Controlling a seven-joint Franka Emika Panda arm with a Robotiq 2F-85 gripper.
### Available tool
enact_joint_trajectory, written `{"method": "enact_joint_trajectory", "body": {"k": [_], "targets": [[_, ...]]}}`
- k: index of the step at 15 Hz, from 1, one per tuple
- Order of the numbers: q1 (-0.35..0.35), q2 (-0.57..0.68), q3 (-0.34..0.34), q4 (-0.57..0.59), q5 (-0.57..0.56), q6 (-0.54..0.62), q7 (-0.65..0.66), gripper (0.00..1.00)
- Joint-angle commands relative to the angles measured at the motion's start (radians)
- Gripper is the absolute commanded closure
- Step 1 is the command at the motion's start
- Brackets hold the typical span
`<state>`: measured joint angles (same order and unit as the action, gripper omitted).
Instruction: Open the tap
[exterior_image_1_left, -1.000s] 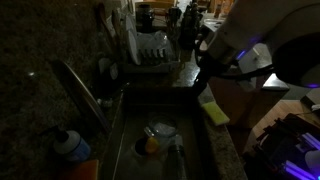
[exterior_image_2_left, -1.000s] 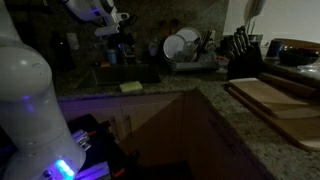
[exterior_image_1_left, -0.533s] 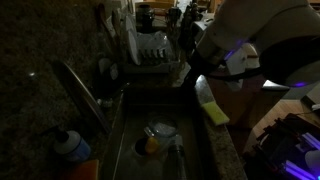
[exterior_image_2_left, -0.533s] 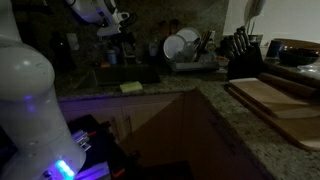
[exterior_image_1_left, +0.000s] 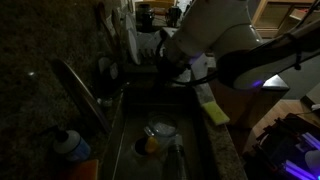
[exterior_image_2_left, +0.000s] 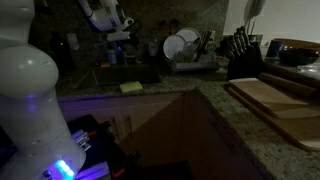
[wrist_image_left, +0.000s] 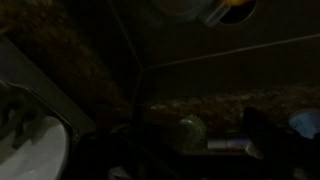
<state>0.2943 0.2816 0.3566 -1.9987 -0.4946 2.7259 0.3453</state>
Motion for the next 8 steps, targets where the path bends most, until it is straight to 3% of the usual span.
{"method": "enact_joint_trajectory", "body": {"k": [1, 3, 4, 8], "targets": [[0.074, 0.159, -0.044, 0.193, 0.063, 0.093, -0.15, 0.0], [0.09, 0.199, -0.046, 0.244, 0.14, 0.12, -0.205, 0.0], [0.113, 0.138, -0.078, 0.174, 0.144, 0.102, -0.179, 0.0], [0.121, 0.187, -0.078, 0.235, 0.177, 0.111, -0.214, 0.0]]}}
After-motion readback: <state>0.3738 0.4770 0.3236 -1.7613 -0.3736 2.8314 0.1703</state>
